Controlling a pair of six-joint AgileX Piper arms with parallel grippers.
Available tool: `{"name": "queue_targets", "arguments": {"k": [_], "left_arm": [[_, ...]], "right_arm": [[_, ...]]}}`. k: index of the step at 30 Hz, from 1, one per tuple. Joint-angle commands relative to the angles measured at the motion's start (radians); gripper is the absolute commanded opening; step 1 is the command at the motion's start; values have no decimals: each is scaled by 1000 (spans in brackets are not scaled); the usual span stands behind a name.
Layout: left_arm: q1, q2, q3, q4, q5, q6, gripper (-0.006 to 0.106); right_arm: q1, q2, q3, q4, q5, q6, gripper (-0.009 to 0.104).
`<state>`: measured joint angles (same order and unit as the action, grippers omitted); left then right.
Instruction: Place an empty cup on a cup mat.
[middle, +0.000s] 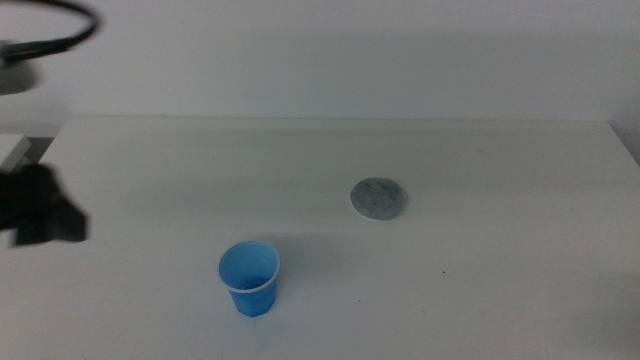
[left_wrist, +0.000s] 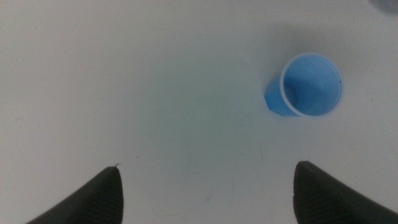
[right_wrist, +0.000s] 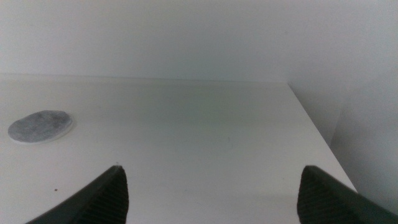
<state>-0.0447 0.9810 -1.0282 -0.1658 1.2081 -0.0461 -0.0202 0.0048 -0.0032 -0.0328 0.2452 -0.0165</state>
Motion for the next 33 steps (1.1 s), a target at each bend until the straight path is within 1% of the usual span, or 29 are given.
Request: {"name": "queue_targets", "arguments": {"k": [1, 5, 8, 10, 12, 15, 23, 25, 28, 29, 31, 33], "left_arm": [[-54, 127, -53, -11, 13, 9, 94], [-202, 319, -124, 58, 13, -91, 94], [-295, 448, -171, 80, 13, -181, 94], [-340, 517, -196, 103, 10, -183, 94], [-376, 581, -211, 107, -33, -183, 94], [-395, 655, -214, 114, -89, -186, 94], [-395, 824, -214, 125, -199, -186, 94], [-395, 857, -214, 119, -204, -161, 92], [-395, 886, -214, 107, -186, -133, 83], [-395, 888, -214, 107, -178, -133, 77], [-395, 888, -214, 94, -168, -155, 59], [-395, 888, -224, 73, -151, -163, 36]], "right_arm": [[2, -5, 3, -5, -6, -4, 93], [2, -5, 3, -5, -6, -4, 93], [2, -5, 3, -5, -6, -4, 93], [2, -5, 3, -5, -6, -4, 93], [2, -5, 3, -5, -6, -4, 93], [2, -5, 3, -5, -6, -4, 93], [2, -5, 3, -5, -6, -4, 93], [2, -5, 3, -5, -6, -4, 93], [2, -5, 3, -5, -6, -4, 93], [2, -5, 3, -5, -6, -4, 93], [2, -5, 3, -5, -6, -4, 93], [2, -5, 3, -5, -6, -4, 93]]}}
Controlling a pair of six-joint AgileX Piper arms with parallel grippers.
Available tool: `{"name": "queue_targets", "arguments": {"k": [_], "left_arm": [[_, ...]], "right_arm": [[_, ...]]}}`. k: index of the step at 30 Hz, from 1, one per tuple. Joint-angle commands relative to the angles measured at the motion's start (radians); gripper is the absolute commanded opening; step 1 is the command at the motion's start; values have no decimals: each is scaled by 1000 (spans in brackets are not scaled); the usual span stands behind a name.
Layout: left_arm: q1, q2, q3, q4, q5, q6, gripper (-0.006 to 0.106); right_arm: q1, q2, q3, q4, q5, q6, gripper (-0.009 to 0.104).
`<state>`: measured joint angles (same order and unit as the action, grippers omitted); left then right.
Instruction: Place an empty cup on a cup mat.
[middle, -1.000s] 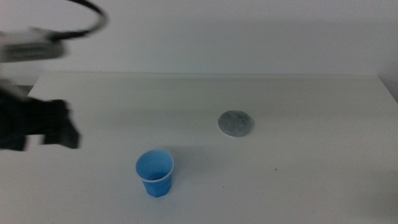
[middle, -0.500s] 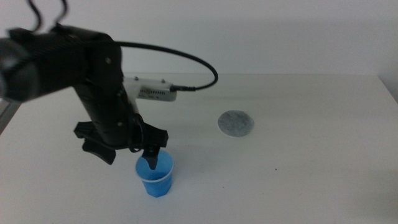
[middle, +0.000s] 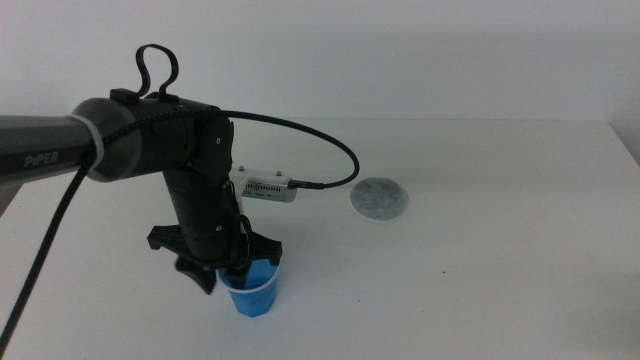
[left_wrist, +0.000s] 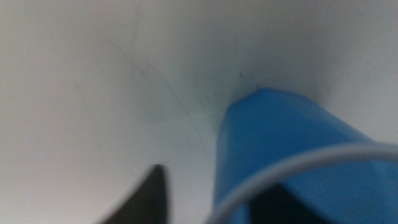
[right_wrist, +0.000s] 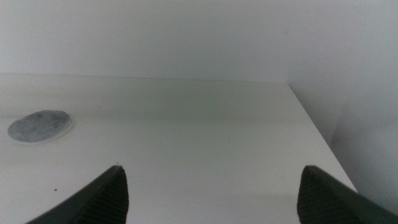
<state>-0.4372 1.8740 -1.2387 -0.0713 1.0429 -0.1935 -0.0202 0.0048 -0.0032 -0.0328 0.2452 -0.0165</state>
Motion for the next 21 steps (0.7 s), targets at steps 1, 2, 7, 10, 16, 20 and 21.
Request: {"name": "queue_targets", "arguments": {"k": [1, 2, 7, 10, 16, 20, 21], "left_arm": [[-3, -5, -20, -31, 14, -15, 26], [-3, -5, -31, -35, 16, -15, 13], [-14, -3, -168, -20, 64, -48, -2], [-22, 44, -320, -20, 99, -47, -2], [-32, 288, -751, -114, 178, -14, -2], [-64, 443, -1000, -125, 178, -37, -2], [-72, 476, -1048, -123, 178, -53, -2]], "right_arm": [[2, -5, 3, -5, -6, -4, 93], [2, -5, 3, -5, -6, -4, 93], [2, -5, 3, -5, -6, -4, 93], [2, -5, 3, -5, -6, -4, 93], [2, -5, 3, -5, -6, -4, 93], [2, -5, 3, -5, -6, -4, 93], [2, -5, 3, -5, -6, -4, 93]]}}
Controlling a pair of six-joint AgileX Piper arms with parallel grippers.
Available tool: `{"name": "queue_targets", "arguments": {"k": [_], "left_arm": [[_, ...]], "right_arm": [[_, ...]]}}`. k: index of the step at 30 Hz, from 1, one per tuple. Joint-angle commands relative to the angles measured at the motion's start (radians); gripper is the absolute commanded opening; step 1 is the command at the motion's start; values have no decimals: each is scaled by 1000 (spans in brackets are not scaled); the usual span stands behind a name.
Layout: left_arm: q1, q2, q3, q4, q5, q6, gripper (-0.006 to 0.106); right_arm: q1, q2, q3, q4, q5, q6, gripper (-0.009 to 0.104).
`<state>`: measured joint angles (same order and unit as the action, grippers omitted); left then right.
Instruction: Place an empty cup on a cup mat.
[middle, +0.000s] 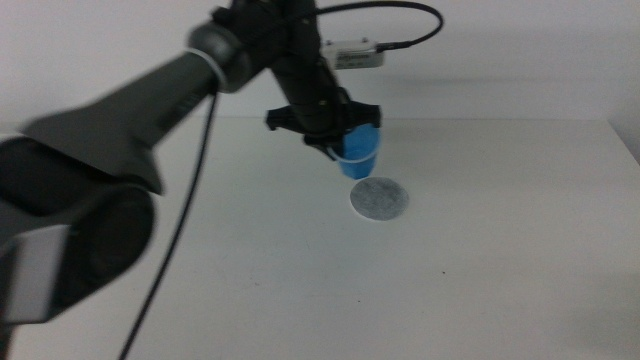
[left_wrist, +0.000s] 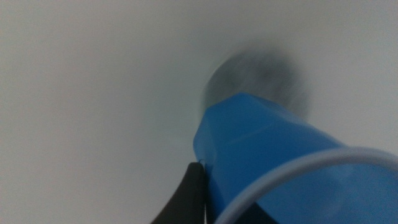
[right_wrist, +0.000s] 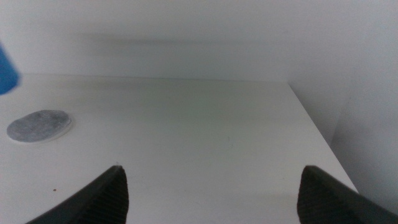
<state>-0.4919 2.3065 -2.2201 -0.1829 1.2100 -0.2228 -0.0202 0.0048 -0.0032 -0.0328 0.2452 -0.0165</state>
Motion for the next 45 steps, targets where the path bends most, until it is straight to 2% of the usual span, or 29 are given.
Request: {"name": "queue_targets", "arguments": {"k": [1, 5, 13, 21, 23, 25, 28, 32, 33, 39, 42, 45], "left_arm": [[-27, 66, -98, -12, 11, -34, -2], [-38, 135, -165, -30, 11, -44, -2], [-38, 181, -165, -22, 11, -54, -2], [-39, 202, -165, -59, 11, -46, 1], [-39, 202, -165, -59, 11, -42, 8], [-39, 202, -165, -59, 11, -40, 21], [-38, 201, -165, -58, 11, -37, 48], [-38, 169, -165, 0, 11, -13, 91], [-36, 154, -165, 4, 11, -13, 94], [-36, 6, -163, 85, 11, 17, 94], [-47, -137, -68, 183, 11, 12, 94], [-59, -326, 152, 302, 11, -35, 94]], "right_arm": [[2, -5, 3, -5, -6, -4, 93], [2, -5, 3, -5, -6, -4, 93], [2, -5, 3, -5, -6, -4, 93], [2, -5, 3, -5, -6, -4, 93], [2, -5, 3, -5, -6, -4, 93], [2, -5, 3, -5, -6, -4, 93], [2, -5, 3, -5, -6, -4, 93], [2, -5, 3, -5, -6, -4, 93], [2, -5, 3, -5, -6, -4, 93], [2, -5, 3, -5, -6, -4, 93], [2, -5, 3, -5, -6, -4, 93], [2, -5, 3, -5, -6, -4, 93]]}}
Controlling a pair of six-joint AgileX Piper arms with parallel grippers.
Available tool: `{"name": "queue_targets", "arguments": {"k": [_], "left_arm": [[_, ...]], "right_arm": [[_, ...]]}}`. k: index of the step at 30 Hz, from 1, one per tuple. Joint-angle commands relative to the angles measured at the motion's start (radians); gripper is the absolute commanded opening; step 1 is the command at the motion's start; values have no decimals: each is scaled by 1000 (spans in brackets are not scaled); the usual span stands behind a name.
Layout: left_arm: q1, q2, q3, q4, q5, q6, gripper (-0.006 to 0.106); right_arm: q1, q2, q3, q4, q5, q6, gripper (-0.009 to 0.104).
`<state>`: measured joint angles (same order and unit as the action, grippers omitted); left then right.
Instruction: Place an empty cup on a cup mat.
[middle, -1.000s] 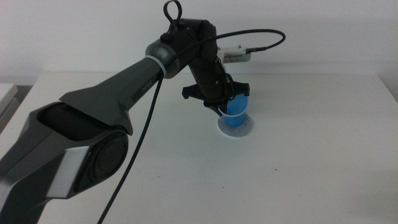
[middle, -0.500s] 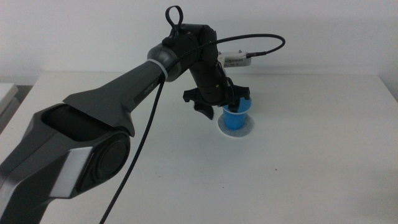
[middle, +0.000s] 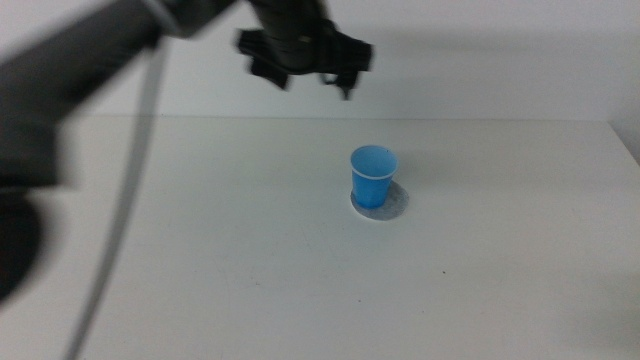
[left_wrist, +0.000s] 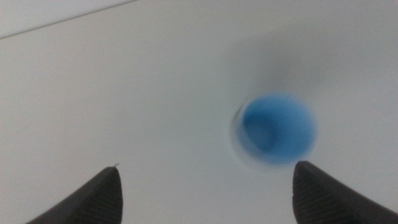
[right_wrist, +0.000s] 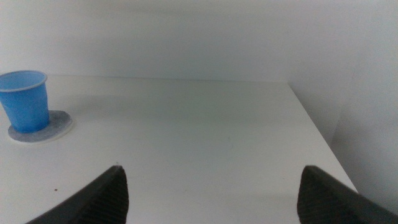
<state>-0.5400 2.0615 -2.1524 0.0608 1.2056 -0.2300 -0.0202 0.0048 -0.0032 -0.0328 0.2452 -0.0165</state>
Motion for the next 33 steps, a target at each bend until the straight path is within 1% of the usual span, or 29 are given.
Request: {"name": "queue_targets", "arguments": {"k": [1, 4, 6, 8, 12, 15, 18, 19, 23, 26, 29, 33], "left_arm": [[-16, -161, 190, 75, 0, -31, 94], [-18, -408, 512, 89, -168, -44, 94], [-6, -562, 697, 100, -197, -109, 94], [2, -710, 893, 131, -250, -114, 94], [2, -942, 1174, 169, -415, -114, 94], [4, -1095, 1365, 175, -562, -140, 94], [26, -1263, 1558, 205, -760, -171, 94], [59, -1318, 1620, 201, -837, -171, 94], [217, -1525, 1840, 116, -1053, -79, 94], [294, -1684, 1954, 36, -1074, -27, 94], [355, -1810, 2029, 7, -1071, -1, 94], [424, -1905, 2094, 7, -1076, 24, 94]], "right_arm": [[2, -5, 3, -5, -6, -4, 93], [2, -5, 3, -5, -6, -4, 93], [2, -5, 3, -5, -6, -4, 93], [2, -5, 3, -5, -6, -4, 93], [2, -5, 3, -5, -6, -4, 93], [2, -5, 3, -5, -6, -4, 93], [2, -5, 3, -5, -6, -4, 93], [2, -5, 3, -5, -6, -4, 93], [2, -5, 3, -5, -6, -4, 93], [2, -5, 3, -5, -6, -4, 93], [2, -5, 3, -5, -6, -4, 93], [2, -5, 3, -5, -6, -4, 93]]}}
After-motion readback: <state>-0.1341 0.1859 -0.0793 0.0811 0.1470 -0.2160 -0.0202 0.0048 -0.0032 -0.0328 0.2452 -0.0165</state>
